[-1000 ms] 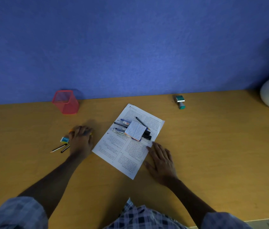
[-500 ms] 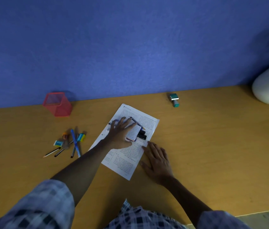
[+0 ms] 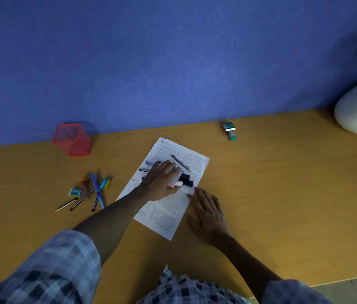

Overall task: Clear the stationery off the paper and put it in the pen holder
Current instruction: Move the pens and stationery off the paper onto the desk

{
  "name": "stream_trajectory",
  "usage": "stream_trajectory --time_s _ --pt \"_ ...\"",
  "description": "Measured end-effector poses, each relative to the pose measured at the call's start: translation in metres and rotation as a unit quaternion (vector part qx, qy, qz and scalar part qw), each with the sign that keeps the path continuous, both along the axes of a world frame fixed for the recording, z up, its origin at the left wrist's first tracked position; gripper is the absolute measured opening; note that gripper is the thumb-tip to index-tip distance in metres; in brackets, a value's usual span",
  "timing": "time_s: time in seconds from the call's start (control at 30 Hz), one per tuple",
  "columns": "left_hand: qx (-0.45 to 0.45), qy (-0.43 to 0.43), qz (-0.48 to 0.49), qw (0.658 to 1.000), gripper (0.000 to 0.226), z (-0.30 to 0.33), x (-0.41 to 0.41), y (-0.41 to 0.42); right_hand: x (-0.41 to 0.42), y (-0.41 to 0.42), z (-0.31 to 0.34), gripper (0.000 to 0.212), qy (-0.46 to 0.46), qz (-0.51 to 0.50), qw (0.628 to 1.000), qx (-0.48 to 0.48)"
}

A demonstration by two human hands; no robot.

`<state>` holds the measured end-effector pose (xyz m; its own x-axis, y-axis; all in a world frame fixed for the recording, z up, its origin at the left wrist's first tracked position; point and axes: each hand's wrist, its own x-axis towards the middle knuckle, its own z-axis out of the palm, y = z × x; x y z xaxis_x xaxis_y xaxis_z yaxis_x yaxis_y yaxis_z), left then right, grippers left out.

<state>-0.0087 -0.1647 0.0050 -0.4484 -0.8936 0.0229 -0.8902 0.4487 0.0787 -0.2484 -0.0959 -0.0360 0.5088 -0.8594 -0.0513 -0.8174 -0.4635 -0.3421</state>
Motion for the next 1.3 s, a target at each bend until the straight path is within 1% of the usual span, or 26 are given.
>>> stream_trajectory --time_s 0.13,0.27,0.33,0.57,0.73,0.87,1.03,1.1,1.3 --pt "0.032 -0.016 -0.002 0.999 0.050 0.003 -0.002 0.005 0.000 0.000 0.002 0.067 0.004 0.003 1.000 0.001" --pt "0.066 -0.063 0.014 0.996 0.069 0.009 -0.003 0.012 0.000 0.001 0.004 0.067 0.000 0.002 1.000 0.000" --pt "0.067 -0.081 0.024 0.994 0.073 0.010 -0.001 0.016 0.000 0.001 0.004 0.067 0.001 0.000 1.000 -0.001" --pt "0.058 -0.113 0.074 0.989 0.070 0.017 0.020 0.032 0.001 0.001 0.004 0.068 -0.002 -0.001 1.000 0.002" --pt "0.048 -0.118 0.135 0.983 0.077 0.018 0.047 0.051 0.001 0.002 0.006 0.067 -0.006 -0.004 1.000 -0.002" --pt "0.040 -0.127 0.199 0.971 0.083 0.017 0.067 0.064 0.001 0.003 0.007 0.067 0.005 0.000 1.000 0.000" --pt "0.035 -0.128 0.269 0.954 0.095 0.016 0.086 0.077 0.001 0.003 0.008 0.067 -0.003 0.001 1.000 0.004" --pt "0.047 -0.120 0.304 0.944 0.092 0.016 0.091 0.081 0.001 0.003 0.008 0.067 -0.002 0.002 1.000 0.002" --pt "0.068 -0.087 0.406 0.907 0.070 0.017 0.099 0.081 0.001 0.003 0.008 0.067 0.007 0.002 1.000 0.005"
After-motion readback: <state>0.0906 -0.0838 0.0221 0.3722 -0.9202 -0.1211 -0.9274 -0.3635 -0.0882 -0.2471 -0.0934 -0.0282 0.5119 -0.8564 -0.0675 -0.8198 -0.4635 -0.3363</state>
